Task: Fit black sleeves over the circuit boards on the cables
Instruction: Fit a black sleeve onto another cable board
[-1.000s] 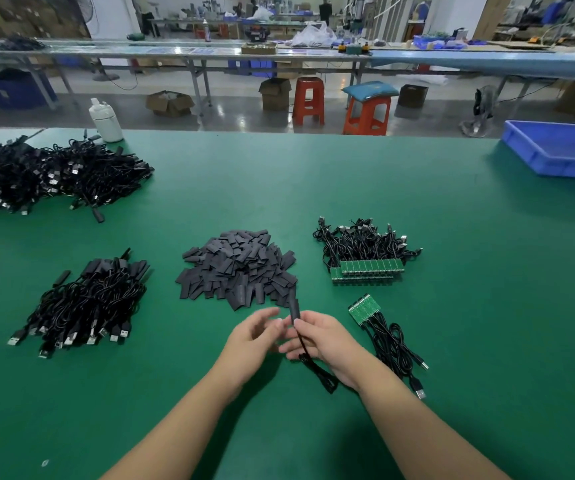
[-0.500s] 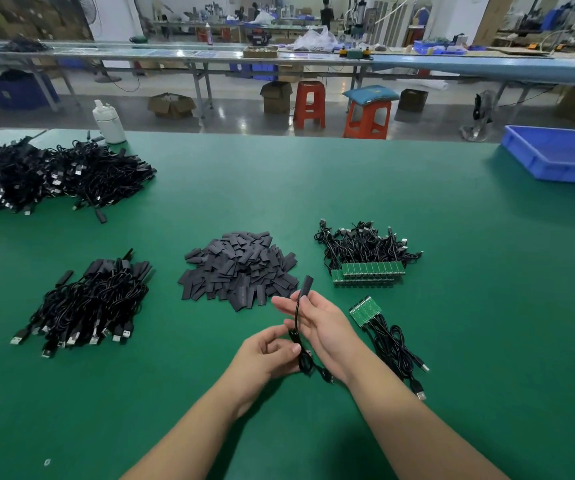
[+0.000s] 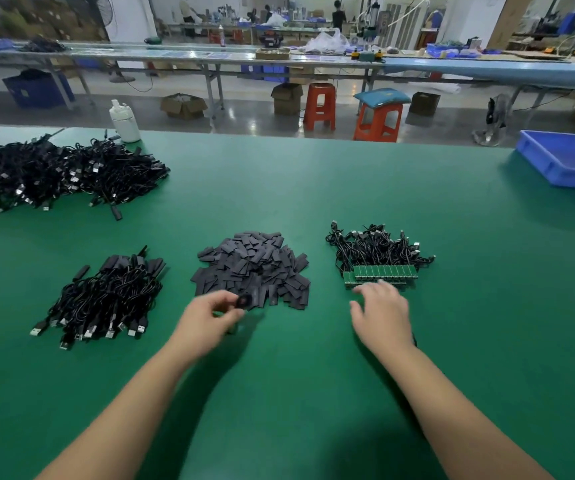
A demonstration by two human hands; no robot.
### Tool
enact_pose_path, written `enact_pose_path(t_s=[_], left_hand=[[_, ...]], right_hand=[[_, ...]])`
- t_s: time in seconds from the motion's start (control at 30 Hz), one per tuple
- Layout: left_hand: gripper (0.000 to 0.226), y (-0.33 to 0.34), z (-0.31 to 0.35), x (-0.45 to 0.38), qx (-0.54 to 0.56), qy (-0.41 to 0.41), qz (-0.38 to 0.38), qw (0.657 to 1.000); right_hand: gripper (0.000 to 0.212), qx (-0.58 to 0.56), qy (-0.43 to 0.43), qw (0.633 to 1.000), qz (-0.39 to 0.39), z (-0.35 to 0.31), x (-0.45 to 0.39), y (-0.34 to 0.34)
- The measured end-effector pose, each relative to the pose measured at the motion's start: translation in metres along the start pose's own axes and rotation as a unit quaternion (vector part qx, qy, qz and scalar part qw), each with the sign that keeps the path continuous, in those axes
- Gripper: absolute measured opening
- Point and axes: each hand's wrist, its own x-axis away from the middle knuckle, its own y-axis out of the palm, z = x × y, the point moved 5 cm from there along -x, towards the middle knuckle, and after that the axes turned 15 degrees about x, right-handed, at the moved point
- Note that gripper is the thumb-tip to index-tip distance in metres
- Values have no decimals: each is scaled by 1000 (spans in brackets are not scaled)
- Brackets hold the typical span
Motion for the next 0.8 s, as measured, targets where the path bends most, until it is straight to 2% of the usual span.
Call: enact_pose_path(t_s=[0.07,0.17,0.23,0.3,0.43,0.57,0.67,0.8], left_hand=[[16,-41,6,-12,-72,23,58,995],[24,-97,10,-24,-163,41,147,975],[29,-130,8,-30,-219,48,208,952],[33,-156,-4,-37,-254,26,241,936],[39,-184,-38,-42,-291,-69,253,920],[39,-188,-46,-38,-297,-89,293,905],[39,-184,-40,-38,-328,-53,313,890],[32,-158,-17,-36,-334,59,314,887]], right_hand=[[47,25,50,998,-2,23,-3,4],[57,-31,106,989,-94,47,-6,16],[55,-78,122,980,-140,53,-4,20],[50,-105,122,975,-152,55,-2,23],[47,-119,106,973,-167,47,0,22],[44,-103,86,973,-190,39,3,23],[39,-104,83,970,-201,39,3,22],[33,-130,76,974,-169,36,5,9]])
